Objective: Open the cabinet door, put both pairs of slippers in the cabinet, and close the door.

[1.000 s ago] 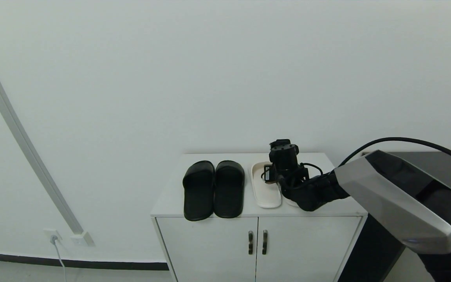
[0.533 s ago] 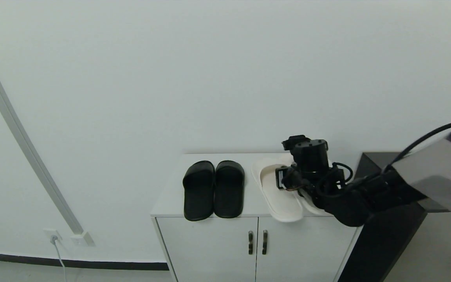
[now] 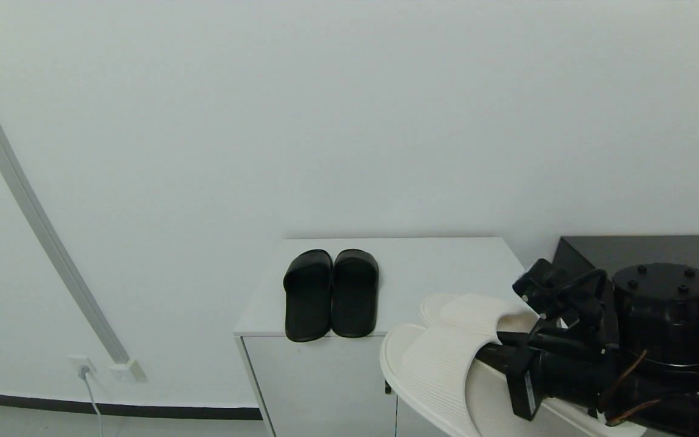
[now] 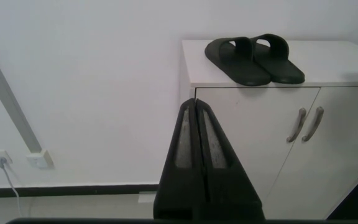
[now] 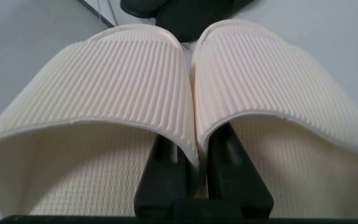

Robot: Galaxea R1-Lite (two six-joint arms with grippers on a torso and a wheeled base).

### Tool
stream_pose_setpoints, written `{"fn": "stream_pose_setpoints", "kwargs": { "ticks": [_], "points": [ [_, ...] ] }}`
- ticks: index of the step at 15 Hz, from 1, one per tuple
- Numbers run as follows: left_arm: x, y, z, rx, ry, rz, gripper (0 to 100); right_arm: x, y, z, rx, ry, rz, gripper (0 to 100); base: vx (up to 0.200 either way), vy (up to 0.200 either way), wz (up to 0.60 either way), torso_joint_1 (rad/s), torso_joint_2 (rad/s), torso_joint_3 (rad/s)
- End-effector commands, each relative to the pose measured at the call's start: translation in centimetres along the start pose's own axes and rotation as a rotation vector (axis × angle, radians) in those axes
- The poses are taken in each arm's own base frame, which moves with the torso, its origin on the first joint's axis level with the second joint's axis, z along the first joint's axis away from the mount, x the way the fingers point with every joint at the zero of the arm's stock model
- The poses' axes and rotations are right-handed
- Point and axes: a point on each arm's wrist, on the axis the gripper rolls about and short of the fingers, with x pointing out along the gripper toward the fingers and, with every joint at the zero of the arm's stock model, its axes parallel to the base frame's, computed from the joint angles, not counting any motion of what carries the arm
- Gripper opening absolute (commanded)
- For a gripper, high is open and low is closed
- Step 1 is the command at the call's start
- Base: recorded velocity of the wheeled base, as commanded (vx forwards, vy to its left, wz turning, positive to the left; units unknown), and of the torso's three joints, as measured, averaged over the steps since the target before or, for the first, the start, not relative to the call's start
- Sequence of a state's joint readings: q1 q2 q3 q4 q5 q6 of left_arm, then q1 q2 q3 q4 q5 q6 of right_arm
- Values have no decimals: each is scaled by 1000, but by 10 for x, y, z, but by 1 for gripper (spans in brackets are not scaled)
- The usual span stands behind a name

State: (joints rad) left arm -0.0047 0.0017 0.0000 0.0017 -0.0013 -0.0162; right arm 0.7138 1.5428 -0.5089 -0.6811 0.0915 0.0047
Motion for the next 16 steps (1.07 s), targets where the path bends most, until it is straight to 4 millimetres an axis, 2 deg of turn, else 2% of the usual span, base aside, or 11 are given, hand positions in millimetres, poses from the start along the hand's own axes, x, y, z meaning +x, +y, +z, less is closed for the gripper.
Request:
{"fn": "stream_pose_setpoints", "kwargs": {
  "ticks": [1, 4, 9, 16],
  "points": [
    [0, 0, 0, -1, 0, 0, 0, -14, 3, 4, -6, -39, 11, 0, 0, 0, 0, 0, 0, 0],
    [0, 0, 0, -1, -2, 0, 0, -15, 5, 2, -14, -35, 19, 0, 0, 0, 0, 0, 0, 0],
    [0, 0, 0, -1, 0, 0, 0, -16, 5, -4, -16, -15, 21, 0, -200, 0, 0, 4, 2, 3],
    [0, 0, 0, -1, -2, 0, 0, -15, 5, -5, -16, -10, 22, 0, 0, 0, 0, 0, 0, 0]
  ]
}}
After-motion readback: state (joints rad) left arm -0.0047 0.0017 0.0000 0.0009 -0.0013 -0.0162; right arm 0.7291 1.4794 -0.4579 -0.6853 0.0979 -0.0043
